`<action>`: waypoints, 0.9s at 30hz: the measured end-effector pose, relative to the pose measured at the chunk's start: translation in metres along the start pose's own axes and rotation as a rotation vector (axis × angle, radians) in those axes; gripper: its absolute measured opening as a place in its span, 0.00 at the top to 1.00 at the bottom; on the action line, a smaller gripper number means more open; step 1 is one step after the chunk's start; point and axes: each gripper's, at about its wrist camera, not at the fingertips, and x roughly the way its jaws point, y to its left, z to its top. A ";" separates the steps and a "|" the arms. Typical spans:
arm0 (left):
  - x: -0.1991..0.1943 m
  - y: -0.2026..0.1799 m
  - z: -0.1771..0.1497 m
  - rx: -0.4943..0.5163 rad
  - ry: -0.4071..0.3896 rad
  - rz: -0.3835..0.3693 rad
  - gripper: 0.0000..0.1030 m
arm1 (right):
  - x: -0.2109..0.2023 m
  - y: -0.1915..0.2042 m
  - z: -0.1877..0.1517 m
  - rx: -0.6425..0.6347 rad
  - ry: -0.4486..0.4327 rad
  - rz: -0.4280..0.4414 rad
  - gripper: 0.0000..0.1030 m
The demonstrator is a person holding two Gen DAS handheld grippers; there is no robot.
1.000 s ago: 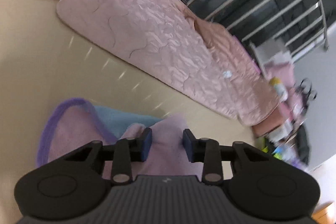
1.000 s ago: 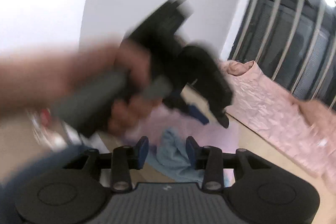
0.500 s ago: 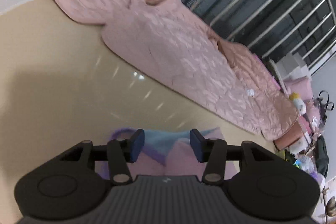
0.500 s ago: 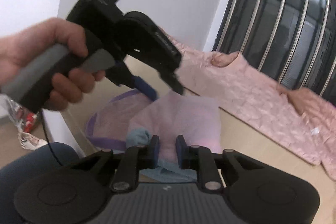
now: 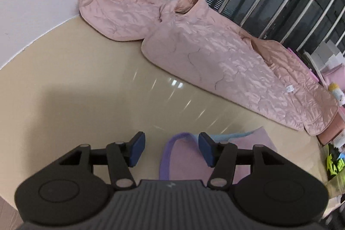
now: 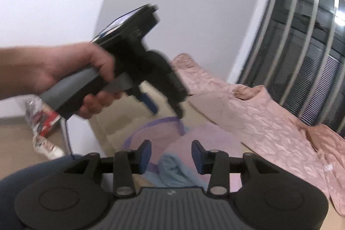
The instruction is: Fold clothes
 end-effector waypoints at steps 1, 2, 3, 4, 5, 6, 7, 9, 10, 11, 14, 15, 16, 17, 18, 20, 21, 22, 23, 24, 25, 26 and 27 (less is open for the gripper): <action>-0.002 0.000 -0.001 -0.006 0.006 -0.004 0.47 | 0.000 -0.010 0.002 0.049 -0.003 -0.020 0.59; -0.005 0.000 -0.001 -0.024 0.014 -0.034 0.47 | 0.002 -0.021 0.004 0.107 0.004 -0.050 0.56; -0.009 -0.002 -0.002 -0.039 0.021 -0.070 0.47 | 0.005 -0.032 0.003 0.161 0.024 -0.076 0.54; -0.012 -0.006 -0.003 -0.043 0.028 -0.125 0.47 | 0.008 -0.043 0.002 0.207 0.046 -0.092 0.54; -0.015 -0.011 -0.004 -0.046 0.038 -0.181 0.46 | 0.015 -0.055 0.000 0.245 0.067 -0.100 0.54; -0.014 -0.017 -0.006 -0.041 0.062 -0.240 0.45 | 0.019 -0.062 -0.003 0.269 0.089 -0.103 0.54; -0.010 -0.023 -0.007 -0.035 0.098 -0.267 0.44 | 0.023 -0.065 -0.005 0.282 0.111 -0.101 0.54; -0.001 -0.032 -0.012 -0.025 0.143 -0.234 0.44 | 0.028 -0.066 -0.009 0.288 0.138 -0.088 0.53; 0.004 -0.034 -0.014 -0.025 0.155 -0.214 0.45 | 0.030 -0.066 -0.011 0.291 0.147 -0.080 0.53; 0.008 -0.033 -0.016 -0.042 0.162 -0.208 0.66 | 0.033 -0.064 -0.014 0.300 0.161 -0.072 0.53; 0.005 -0.027 -0.017 -0.132 0.141 -0.291 0.97 | 0.035 -0.062 -0.018 0.321 0.168 -0.075 0.54; -0.001 -0.027 -0.015 -0.133 0.121 -0.308 0.97 | 0.032 -0.062 -0.016 0.323 0.150 -0.077 0.54; -0.009 -0.027 -0.011 -0.132 0.106 -0.315 0.97 | 0.028 -0.061 -0.013 0.323 0.130 -0.070 0.53; -0.017 -0.026 -0.008 -0.135 0.096 -0.319 0.97 | 0.023 -0.061 -0.011 0.322 0.109 -0.058 0.53; -0.024 -0.020 -0.005 -0.146 0.086 -0.323 0.97 | 0.020 -0.059 -0.008 0.317 0.097 -0.048 0.52; -0.035 -0.007 -0.002 -0.165 0.071 -0.319 0.97 | 0.017 -0.055 -0.001 0.299 0.082 -0.033 0.49; -0.037 0.001 -0.002 -0.180 0.067 -0.299 0.97 | 0.017 -0.053 0.001 0.287 0.075 -0.025 0.49; -0.039 0.010 -0.003 -0.195 0.065 -0.282 0.97 | 0.017 -0.052 0.004 0.278 0.071 -0.019 0.49; -0.040 0.021 -0.005 -0.218 0.066 -0.280 0.97 | 0.019 -0.052 0.005 0.276 0.071 -0.013 0.49; -0.041 0.033 -0.008 -0.257 0.063 -0.290 0.97 | 0.021 -0.051 0.007 0.277 0.071 -0.006 0.49; -0.041 0.042 -0.009 -0.284 0.063 -0.318 0.97 | 0.024 -0.050 0.008 0.280 0.074 0.001 0.48; -0.039 0.050 -0.011 -0.297 0.068 -0.351 0.97 | 0.026 -0.048 0.009 0.282 0.079 0.009 0.48; -0.035 0.058 -0.014 -0.317 0.079 -0.369 0.97 | 0.030 -0.046 0.009 0.285 0.084 0.021 0.48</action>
